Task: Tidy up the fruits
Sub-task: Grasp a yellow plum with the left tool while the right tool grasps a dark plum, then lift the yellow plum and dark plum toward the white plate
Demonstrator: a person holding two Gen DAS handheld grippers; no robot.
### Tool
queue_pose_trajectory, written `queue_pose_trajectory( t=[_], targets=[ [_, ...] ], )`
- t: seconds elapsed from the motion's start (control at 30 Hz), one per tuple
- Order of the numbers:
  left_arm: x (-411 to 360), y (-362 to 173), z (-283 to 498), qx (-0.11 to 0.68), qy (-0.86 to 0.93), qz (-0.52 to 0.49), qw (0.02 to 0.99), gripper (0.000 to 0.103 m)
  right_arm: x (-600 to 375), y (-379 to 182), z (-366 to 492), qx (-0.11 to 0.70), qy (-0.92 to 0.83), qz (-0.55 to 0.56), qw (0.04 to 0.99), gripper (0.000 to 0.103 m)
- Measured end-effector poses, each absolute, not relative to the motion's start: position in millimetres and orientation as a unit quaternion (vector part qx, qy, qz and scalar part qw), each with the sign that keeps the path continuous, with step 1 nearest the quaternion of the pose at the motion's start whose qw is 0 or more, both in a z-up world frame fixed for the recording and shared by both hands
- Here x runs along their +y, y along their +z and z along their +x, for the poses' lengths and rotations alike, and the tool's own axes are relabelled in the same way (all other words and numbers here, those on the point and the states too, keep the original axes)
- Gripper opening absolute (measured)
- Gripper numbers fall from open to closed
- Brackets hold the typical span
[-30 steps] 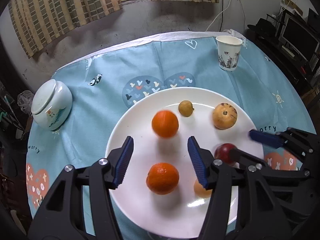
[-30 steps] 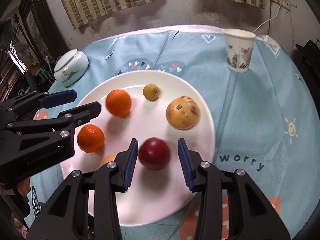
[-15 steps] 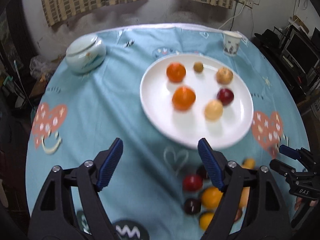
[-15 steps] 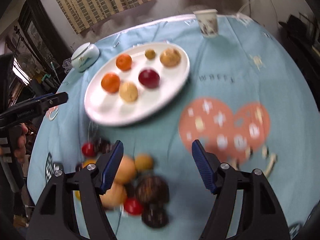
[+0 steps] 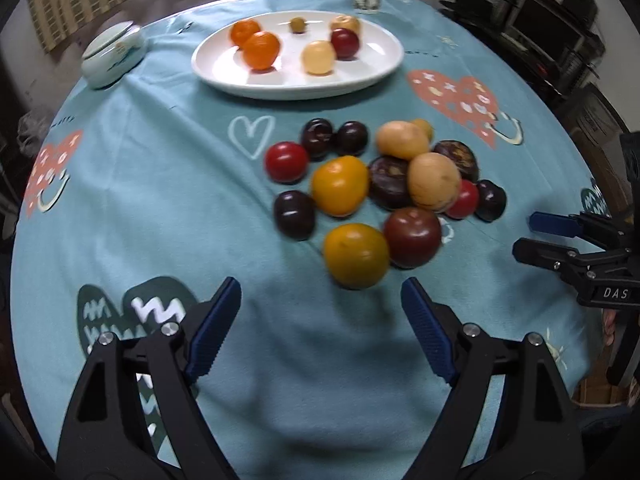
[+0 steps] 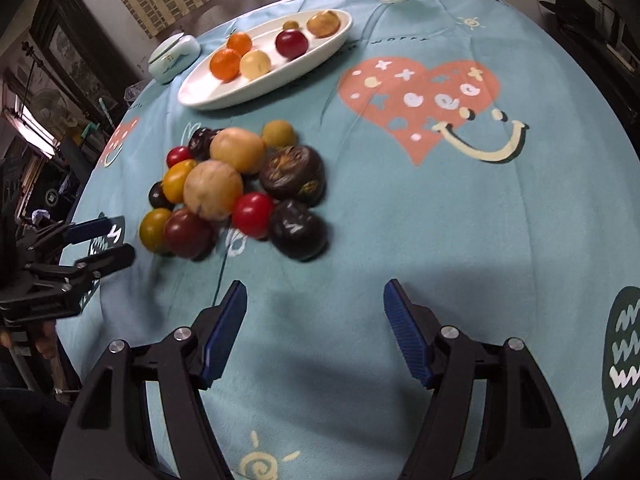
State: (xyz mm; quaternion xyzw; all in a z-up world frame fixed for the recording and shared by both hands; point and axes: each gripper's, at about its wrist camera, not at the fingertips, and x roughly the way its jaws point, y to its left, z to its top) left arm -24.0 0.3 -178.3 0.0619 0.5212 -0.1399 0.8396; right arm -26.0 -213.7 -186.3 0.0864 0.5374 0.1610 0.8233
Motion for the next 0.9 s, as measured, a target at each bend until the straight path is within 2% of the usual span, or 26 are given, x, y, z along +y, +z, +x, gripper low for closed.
queue_pose_trajectory(
  t=[0.3,0.37,0.4,0.43,0.47,0.53,0.6,0.67,0.73,0.83,0.87,0.9],
  targets=[
    [-9.8,-190.7,0.9,0.501,-0.19,0.052,0.843,0.082,-209.3,-181.6,-33.7,0.541,0.169,0.067,0.821,0.071],
    [-12.9,-190.1,0.9,0.503,-0.213,0.045,0.836,0.071,-208.7,-180.9,-32.4,0.539,0.17,0.063,0.823,0.071],
    [-14.9,-189.4,-0.7,0.505,-0.233,0.037,0.83,0.057,-207.7,-180.8,-31.1,0.536,0.169,0.057,0.825,0.071],
    [-16.6,-187.8,-2.2,0.504,-0.241,0.036,0.829,0.049,-207.1,-180.8,-30.3,0.532,0.166,0.051,0.829,0.071],
    [-18.1,-186.7,-3.7,0.504,-0.241,0.039,0.828,0.049,-204.7,-180.9,-27.4,0.526,0.164,0.039,0.833,0.071],
    [-17.0,-185.6,-4.4,0.507,-0.234,0.043,0.828,0.039,-199.9,-183.7,-21.7,0.526,0.167,0.02,0.834,0.071],
    [-10.7,-184.6,-4.6,0.517,-0.229,0.028,0.824,0.039,-192.8,-184.3,-14.7,0.519,0.174,-0.001,0.837,0.071],
    [-4.8,-180.4,-8.4,0.513,-0.221,0.022,0.829,0.032,-184.3,-185.0,-8.7,0.514,0.189,-0.024,0.836,0.071],
    [1.4,-176.1,-11.4,0.511,-0.218,0.013,0.831,0.022,-176.8,-187.7,-3.6,0.512,0.194,-0.055,0.835,0.06],
    [7.6,-174.0,-13.0,0.509,-0.206,0.012,0.836,0.022,-169.3,-195.0,2.9,0.522,0.202,-0.087,0.824,0.042],
    [8.5,-173.8,-13.1,0.509,-0.204,0.012,0.836,0.023,-169.9,-194.5,3.3,0.521,0.204,-0.09,0.824,0.038],
    [8.4,-173.4,-13.0,0.506,-0.195,0.015,0.84,0.037,-172.6,-193.6,3.7,0.521,0.205,-0.087,0.824,0.036]
  ],
)
